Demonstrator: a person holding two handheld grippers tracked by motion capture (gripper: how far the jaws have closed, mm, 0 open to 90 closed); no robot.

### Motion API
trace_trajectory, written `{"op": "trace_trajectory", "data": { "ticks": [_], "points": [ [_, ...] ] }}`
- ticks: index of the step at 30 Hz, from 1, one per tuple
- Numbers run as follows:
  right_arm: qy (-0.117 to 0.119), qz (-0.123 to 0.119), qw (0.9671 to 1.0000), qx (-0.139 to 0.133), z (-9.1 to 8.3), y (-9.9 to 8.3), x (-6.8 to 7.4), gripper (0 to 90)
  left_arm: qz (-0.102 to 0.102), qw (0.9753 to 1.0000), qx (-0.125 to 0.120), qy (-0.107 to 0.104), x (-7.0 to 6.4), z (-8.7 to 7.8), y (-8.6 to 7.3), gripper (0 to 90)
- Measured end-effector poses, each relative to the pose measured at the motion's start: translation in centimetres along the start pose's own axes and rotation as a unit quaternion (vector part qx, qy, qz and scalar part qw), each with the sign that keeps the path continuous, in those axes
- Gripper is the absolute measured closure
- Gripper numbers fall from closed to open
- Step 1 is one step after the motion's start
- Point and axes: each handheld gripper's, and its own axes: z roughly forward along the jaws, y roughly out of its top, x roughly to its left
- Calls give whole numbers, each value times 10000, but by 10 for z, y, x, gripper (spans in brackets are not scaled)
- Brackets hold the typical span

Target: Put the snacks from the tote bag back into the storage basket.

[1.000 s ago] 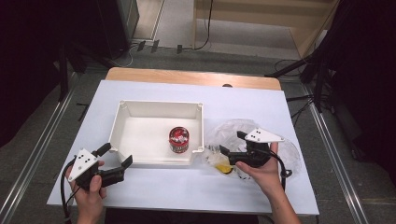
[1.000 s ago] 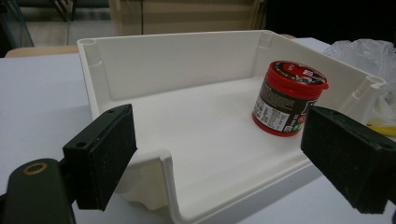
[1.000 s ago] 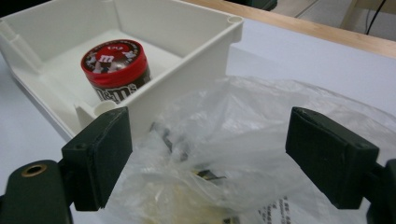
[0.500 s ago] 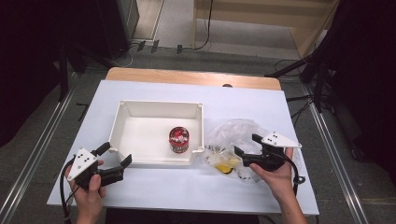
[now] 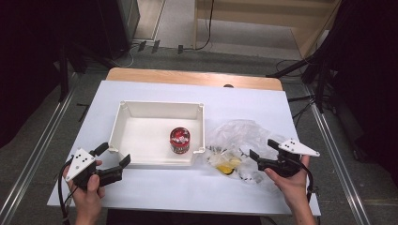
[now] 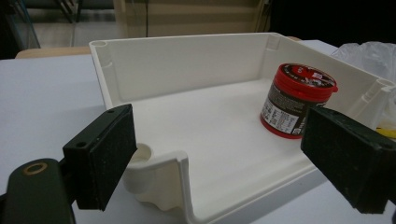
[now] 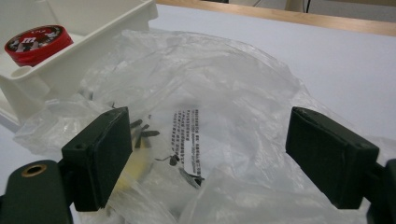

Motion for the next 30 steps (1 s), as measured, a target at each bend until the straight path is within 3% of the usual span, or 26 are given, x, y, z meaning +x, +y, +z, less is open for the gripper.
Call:
{"op": "trace_trajectory", "data": {
  "ticks": [12, 20, 30],
  "points": [
    [-243, 157, 9996, 52, -17, -16, -17, 143, -18, 10000, -4, -11, 1, 2, -1, 105],
    [-326, 325, 9989, -15, -34, -27, -31, 82, -17, 10000, -46, 18, 5, 0, -1, 105],
    [-486, 433, 9979, 16, -39, -36, -42, 82, 17, 10000, -59, 13, 6, 2, -4, 105]
  ]
}}
